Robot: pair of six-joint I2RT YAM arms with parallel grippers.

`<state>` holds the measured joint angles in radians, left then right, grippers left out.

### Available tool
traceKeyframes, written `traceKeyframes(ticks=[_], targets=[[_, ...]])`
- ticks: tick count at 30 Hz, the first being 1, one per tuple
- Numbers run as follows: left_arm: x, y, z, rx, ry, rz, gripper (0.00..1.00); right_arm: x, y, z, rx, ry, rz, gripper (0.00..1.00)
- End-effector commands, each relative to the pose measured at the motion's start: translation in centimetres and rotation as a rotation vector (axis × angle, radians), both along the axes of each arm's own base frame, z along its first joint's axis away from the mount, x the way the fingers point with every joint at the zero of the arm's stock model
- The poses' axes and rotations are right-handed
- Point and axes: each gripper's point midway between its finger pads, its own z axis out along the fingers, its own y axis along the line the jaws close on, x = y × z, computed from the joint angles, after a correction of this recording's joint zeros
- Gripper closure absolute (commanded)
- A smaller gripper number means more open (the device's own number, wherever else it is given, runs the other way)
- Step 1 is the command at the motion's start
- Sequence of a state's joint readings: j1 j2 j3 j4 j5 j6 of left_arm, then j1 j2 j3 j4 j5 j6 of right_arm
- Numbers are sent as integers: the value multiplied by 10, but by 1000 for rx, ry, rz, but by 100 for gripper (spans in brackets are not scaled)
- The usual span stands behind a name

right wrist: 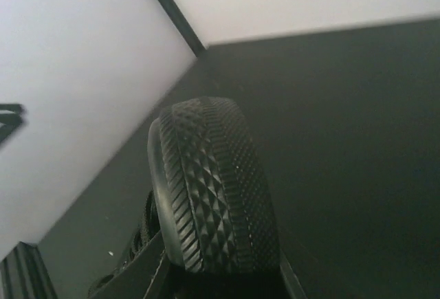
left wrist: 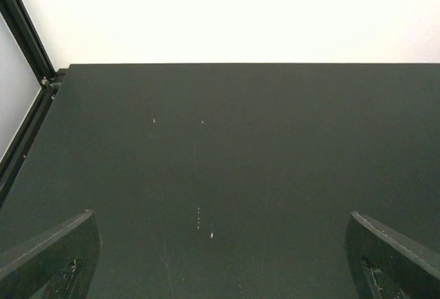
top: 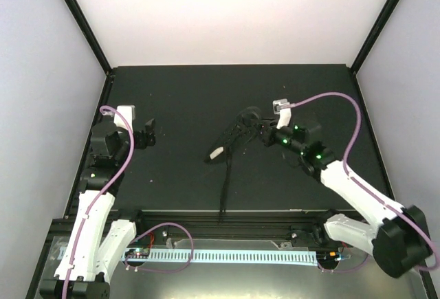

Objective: Tie the shoes

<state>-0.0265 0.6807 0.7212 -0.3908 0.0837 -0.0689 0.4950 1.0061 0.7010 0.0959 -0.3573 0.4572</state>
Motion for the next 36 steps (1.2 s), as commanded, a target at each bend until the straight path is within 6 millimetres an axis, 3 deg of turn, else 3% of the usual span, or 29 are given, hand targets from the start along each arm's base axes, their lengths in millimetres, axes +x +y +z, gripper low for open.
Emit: traceKeyframes(ticks=[1, 8, 14, 18, 22, 25, 32, 36], targets=[[0, -3, 4, 17, -22, -23, 1, 33, 5, -7, 78, -13, -52, 98], [-2, -8, 3, 24, -22, -42, 1, 64, 10, -69, 35, 114, -47, 98], [-3, -8, 2, 34, -25, -41, 1, 88, 3, -95, -7, 158, -60, 98], [1, -5, -6, 47, 2, -22, 1, 115, -18, -120, -52, 212, -126, 97], [4, -8, -8, 51, 21, -41, 1, 141, -43, -146, -82, 256, -196, 86], [3, -8, -9, 59, 24, -48, 1, 152, -47, -157, -92, 282, -187, 70], [6, 0, -14, 72, 44, 2, 1, 161, -63, -162, -102, 298, -257, 31], [8, -4, -17, 66, 60, -20, 1, 161, -80, -157, -106, 302, -315, 23]])
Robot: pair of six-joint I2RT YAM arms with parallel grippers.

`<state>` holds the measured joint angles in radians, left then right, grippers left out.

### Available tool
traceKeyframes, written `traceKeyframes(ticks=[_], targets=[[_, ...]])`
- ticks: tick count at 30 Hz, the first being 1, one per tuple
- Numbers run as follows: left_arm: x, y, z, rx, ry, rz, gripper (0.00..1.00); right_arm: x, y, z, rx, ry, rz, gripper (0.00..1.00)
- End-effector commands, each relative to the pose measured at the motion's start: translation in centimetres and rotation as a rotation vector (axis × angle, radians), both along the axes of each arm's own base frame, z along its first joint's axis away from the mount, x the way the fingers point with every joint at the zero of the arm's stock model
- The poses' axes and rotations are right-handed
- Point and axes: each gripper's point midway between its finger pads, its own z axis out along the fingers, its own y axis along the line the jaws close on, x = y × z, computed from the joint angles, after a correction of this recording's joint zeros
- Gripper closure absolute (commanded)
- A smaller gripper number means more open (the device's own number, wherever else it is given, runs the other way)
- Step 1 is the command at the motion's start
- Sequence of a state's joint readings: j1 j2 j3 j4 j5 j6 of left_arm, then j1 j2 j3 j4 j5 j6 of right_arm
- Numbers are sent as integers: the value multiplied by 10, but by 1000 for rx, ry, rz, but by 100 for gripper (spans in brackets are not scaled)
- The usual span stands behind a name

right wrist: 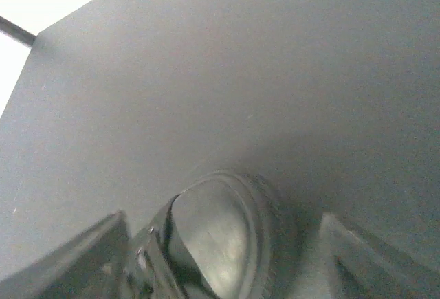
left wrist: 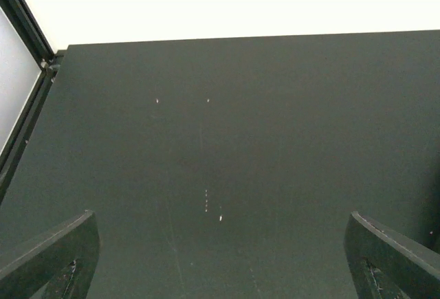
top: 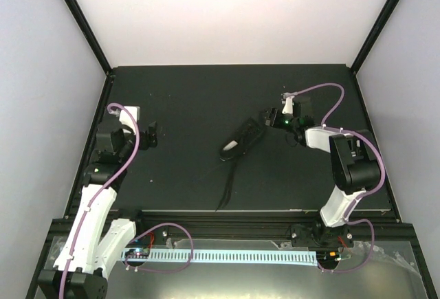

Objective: Tie the shoes

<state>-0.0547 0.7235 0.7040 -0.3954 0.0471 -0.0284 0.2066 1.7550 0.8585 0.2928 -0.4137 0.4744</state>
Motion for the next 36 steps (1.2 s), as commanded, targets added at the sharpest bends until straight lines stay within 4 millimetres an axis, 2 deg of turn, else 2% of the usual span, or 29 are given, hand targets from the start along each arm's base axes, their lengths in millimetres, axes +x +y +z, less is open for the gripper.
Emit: traceKeyframes(ticks=[1, 5, 9, 13, 14, 16, 18, 21, 24, 27, 31, 36], targets=[[3, -3, 4, 8, 4, -13, 1, 14, -25, 30, -43, -96, -101, 15], [8, -10, -2, -18, 13, -43, 1, 2, -46, 57, -37, -148, -167, 4], [13, -24, -13, -55, 87, -109, 1, -21, -49, 94, -23, -180, -148, 4], [10, -58, -20, -190, 158, -235, 2, -55, -43, 125, 17, -190, -92, 4], [7, -67, -22, -231, 186, -245, 3, -65, -43, 127, 17, -185, -89, 5], [-3, -95, -28, -285, 241, -299, 5, -85, -43, 125, 12, -173, -86, 5], [-20, -126, -44, -344, 319, -360, 7, -106, -41, 114, 12, -148, -77, 5], [-53, -164, -85, -388, 455, -399, 8, -134, -30, 87, 8, -61, -55, 5], [-95, -196, -124, -380, 581, -448, 9, -161, -6, 61, 17, 25, -9, 5], [-125, -210, -144, -302, 662, -467, 12, -181, 16, 44, 21, 82, 43, 5], [-152, -221, -164, -220, 747, -489, 24, -199, 33, 26, -17, 152, 110, 7], [-169, -242, -181, -150, 800, -547, 35, -213, 45, 10, -19, 198, 144, 10]])
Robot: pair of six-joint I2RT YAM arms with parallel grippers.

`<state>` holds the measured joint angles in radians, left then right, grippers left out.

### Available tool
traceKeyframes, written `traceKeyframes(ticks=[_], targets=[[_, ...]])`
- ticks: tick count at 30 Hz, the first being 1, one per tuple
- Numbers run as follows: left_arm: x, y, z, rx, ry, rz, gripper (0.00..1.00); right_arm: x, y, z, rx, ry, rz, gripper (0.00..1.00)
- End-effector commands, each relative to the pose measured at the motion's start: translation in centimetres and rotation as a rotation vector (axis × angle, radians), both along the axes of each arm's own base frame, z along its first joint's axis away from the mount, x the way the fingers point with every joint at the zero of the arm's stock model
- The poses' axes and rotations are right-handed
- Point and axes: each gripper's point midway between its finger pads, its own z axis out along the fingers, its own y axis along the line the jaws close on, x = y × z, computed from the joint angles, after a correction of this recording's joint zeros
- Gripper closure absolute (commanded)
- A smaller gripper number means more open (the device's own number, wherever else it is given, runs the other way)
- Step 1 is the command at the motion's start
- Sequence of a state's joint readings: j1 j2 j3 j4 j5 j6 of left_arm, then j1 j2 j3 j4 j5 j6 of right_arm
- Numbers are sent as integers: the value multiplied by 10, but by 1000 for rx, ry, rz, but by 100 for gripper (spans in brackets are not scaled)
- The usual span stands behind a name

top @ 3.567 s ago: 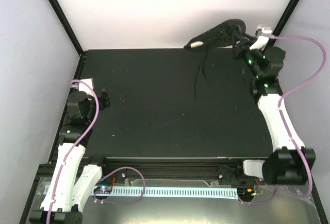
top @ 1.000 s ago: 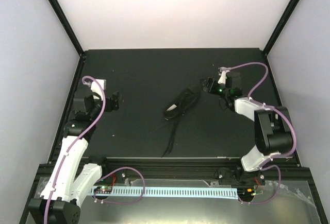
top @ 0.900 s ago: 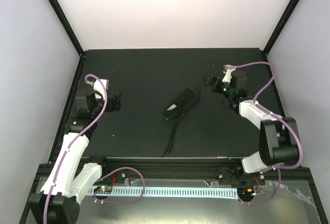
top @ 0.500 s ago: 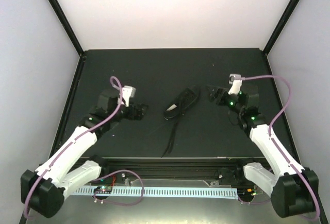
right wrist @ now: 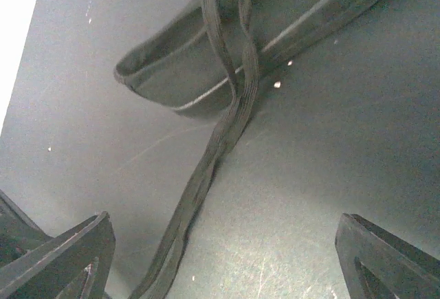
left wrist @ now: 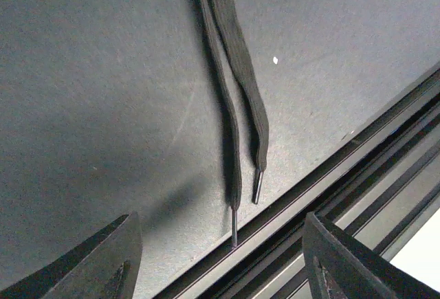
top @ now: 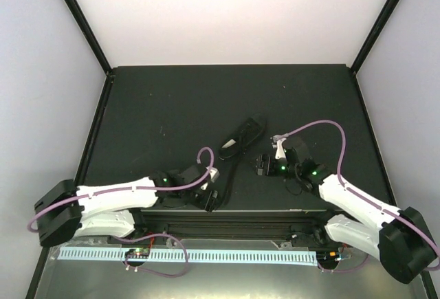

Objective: Tie the shoes

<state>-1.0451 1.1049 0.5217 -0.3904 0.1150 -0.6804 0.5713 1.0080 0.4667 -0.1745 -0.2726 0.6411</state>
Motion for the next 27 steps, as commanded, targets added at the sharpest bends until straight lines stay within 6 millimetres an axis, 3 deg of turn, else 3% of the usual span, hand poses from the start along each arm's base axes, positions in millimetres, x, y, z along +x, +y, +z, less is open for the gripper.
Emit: traceKeyframes(ticks=[1, 12, 16, 24, 27], targets=[[2, -18, -2, 45, -3, 3, 36, -8, 7, -9, 14, 37, -5, 10], [1, -51, -26, 190, -11, -113, 56, -15, 28, -19, 31, 69, 50, 13], [-1, -48, -32, 247, -11, -116, 66, -15, 25, -19, 23, 65, 37, 13], [-4, -38, -39, 301, 0, -88, 74, -17, 26, -22, 13, 75, 48, 13], [-11, -45, -41, 271, 19, -118, 79, -18, 25, -22, 10, 78, 46, 14]])
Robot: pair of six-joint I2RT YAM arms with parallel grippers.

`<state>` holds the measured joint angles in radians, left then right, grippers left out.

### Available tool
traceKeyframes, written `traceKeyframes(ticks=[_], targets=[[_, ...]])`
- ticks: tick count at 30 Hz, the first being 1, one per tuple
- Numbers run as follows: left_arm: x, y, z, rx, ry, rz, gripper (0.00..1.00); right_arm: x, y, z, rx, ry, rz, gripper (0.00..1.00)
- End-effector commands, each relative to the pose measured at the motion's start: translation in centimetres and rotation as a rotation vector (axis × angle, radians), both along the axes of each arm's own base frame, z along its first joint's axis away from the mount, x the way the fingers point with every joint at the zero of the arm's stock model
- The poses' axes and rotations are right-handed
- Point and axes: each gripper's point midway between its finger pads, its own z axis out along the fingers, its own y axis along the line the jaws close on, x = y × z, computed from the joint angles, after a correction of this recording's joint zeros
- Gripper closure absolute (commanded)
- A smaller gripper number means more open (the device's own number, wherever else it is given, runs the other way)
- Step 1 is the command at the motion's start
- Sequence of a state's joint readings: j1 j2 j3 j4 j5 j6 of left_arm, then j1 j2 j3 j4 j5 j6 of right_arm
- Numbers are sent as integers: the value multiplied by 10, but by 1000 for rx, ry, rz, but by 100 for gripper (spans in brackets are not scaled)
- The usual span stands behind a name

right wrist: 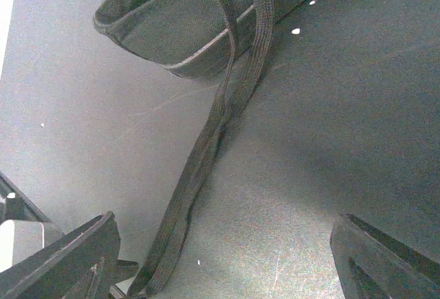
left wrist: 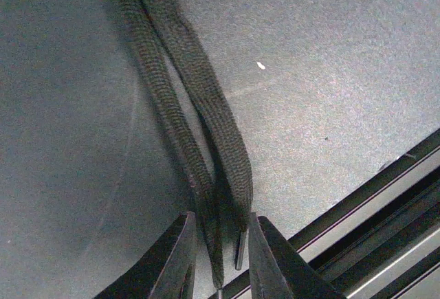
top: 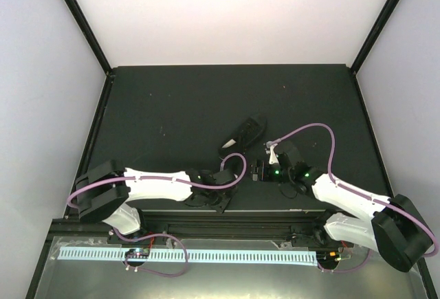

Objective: Tie the shoes

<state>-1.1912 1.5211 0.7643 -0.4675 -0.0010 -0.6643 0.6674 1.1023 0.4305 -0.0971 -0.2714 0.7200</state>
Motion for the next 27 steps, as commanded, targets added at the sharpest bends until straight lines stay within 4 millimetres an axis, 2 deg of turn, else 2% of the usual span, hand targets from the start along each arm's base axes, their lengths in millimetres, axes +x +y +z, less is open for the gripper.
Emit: traceKeyframes(ticks=[1, 5, 8, 11, 14, 16, 18, 20, 22, 27], targets=[[-6, -10, -1, -17, 19, -21, 82, 1, 2, 5, 8, -14, -1, 14], [-13, -22, -7, -47, 59, -68, 98, 0, -3, 4, -3, -23, -18, 14], [-19, -43, 1, -135, 77, -151, 99, 1, -7, 4, -18, -33, -30, 13], [-20, -78, 35, -294, 46, -253, 98, 2, -10, 2, -41, -39, -36, 13], [-18, -109, 78, -440, -7, -337, 98, 5, -15, 1, -69, -40, -59, 13], [-17, -126, 106, -526, -39, -379, 98, 7, -18, 2, -81, -44, -79, 13], [-13, -135, 126, -563, -70, -393, 99, 8, -21, 3, -86, -49, -95, 14], [-3, -134, 136, -555, -107, -364, 98, 8, -24, 4, -91, -52, -110, 13], [8, -124, 140, -542, -132, -317, 98, 9, -27, 6, -96, -61, -123, 13], [39, -75, 157, -510, -222, -181, 99, 11, -29, 8, -102, -71, -133, 13]])
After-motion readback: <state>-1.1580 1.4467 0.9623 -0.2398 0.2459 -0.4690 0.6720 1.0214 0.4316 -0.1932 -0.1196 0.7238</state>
